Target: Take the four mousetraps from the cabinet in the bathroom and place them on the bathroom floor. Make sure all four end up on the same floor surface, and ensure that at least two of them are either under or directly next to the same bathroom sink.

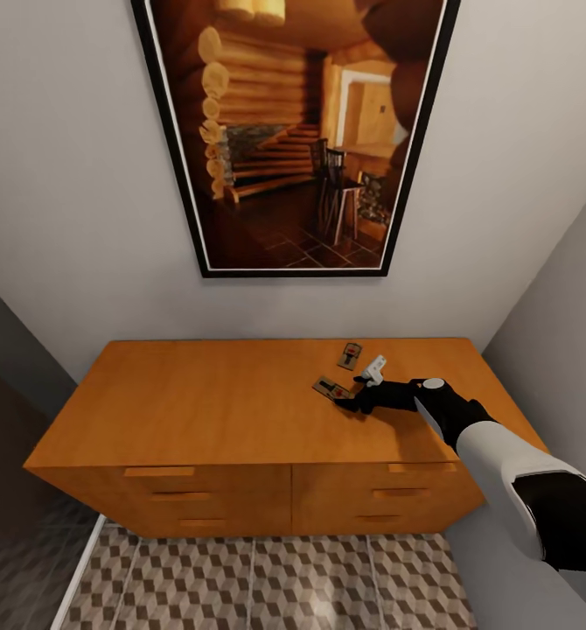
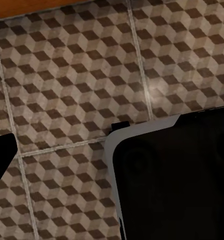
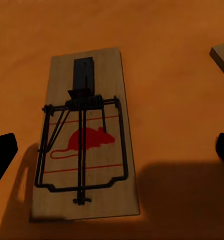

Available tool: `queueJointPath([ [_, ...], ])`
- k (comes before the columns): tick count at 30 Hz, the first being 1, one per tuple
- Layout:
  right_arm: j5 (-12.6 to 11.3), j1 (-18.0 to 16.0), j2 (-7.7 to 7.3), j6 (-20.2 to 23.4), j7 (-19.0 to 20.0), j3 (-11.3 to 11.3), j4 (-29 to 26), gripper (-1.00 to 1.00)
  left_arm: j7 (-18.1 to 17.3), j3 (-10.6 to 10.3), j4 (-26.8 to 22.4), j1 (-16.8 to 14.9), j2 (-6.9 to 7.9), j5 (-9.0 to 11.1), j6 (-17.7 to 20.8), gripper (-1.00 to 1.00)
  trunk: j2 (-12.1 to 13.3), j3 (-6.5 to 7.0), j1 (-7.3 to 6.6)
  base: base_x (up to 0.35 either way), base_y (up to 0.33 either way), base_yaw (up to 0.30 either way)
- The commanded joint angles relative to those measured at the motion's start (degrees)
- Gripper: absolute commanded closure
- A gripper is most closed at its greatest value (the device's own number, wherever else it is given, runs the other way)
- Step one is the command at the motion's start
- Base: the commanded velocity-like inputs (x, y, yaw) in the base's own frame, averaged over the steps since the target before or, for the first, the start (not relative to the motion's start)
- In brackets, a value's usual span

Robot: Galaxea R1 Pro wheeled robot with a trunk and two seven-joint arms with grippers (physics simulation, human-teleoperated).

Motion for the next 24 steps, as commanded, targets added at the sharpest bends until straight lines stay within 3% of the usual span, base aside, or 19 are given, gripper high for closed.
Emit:
queueJointPath([
  [1,1.2,0.0,0.03,-0.3,0.2,0.4,3.8,-1.00,-0.4,-0.4,0.2,-0.1,-0.04,0.6,-0.3,-1.00,-0.1,-0.11,0.05,0.000,0.015,0.000],
  [24,1.2,0.0,0.03,-0.3,0.2,0.3,3.8,-1.00,-0.3,-0.4,0.2,-0.1,-0.04,0.6,-0.3,-1.00,-0.1,-0.11,0.05,0.000,0.002,0.000],
])
